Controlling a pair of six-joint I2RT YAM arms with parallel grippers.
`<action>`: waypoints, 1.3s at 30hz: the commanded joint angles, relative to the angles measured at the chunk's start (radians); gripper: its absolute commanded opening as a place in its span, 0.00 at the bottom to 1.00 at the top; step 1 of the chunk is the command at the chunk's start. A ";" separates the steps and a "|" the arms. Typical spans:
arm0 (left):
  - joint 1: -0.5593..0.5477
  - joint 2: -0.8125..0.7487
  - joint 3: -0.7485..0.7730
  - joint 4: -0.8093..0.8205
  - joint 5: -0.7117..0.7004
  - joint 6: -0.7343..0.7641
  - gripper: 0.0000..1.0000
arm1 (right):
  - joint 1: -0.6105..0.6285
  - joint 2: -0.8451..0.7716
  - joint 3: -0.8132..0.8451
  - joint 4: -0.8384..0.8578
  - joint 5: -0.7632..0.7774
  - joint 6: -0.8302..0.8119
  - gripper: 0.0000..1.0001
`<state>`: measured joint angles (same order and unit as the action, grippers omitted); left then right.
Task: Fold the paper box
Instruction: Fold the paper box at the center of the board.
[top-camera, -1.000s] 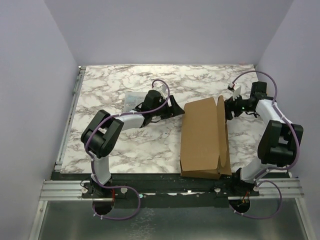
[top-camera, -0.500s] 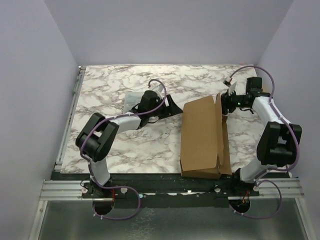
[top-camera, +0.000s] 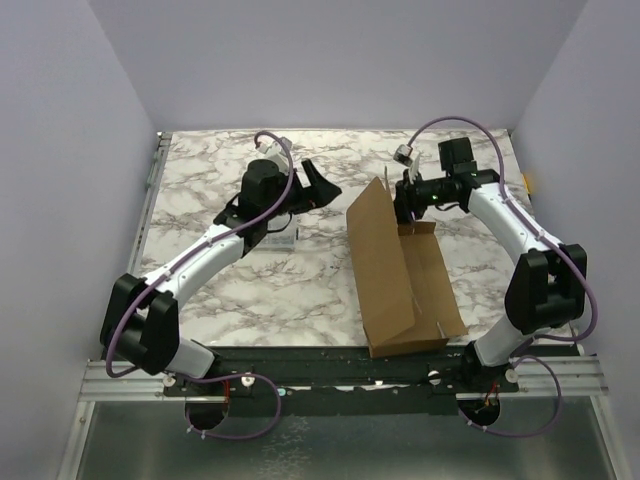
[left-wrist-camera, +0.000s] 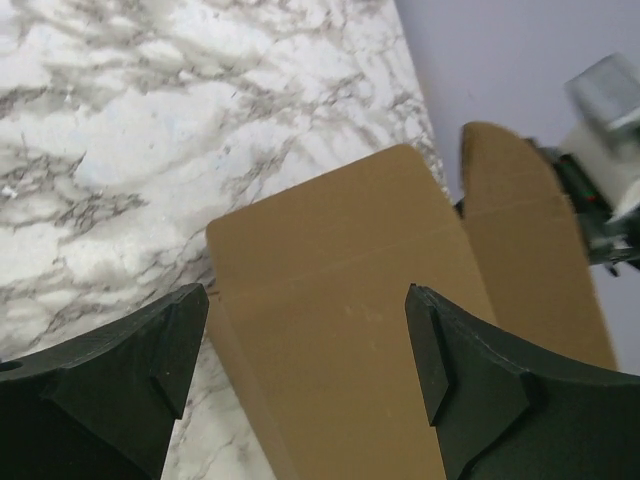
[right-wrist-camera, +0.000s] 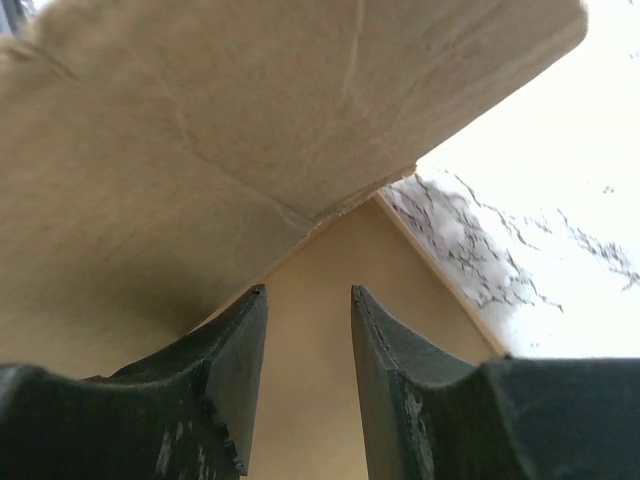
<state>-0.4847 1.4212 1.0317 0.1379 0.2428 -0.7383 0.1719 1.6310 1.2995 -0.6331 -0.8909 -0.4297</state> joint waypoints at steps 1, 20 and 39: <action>0.012 0.029 -0.039 -0.112 -0.007 0.002 0.87 | 0.041 0.004 0.062 -0.035 -0.045 0.051 0.43; 0.203 0.640 0.685 -0.205 0.436 0.176 0.91 | 0.265 -0.002 -0.009 0.018 -0.062 0.053 0.44; 0.002 1.031 1.039 -0.426 0.566 0.599 0.86 | 0.355 -0.048 -0.115 0.070 0.059 -0.003 0.44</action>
<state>-0.4454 2.4325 2.0399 -0.2207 0.7559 -0.2901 0.5129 1.6135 1.1976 -0.5766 -0.8574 -0.4053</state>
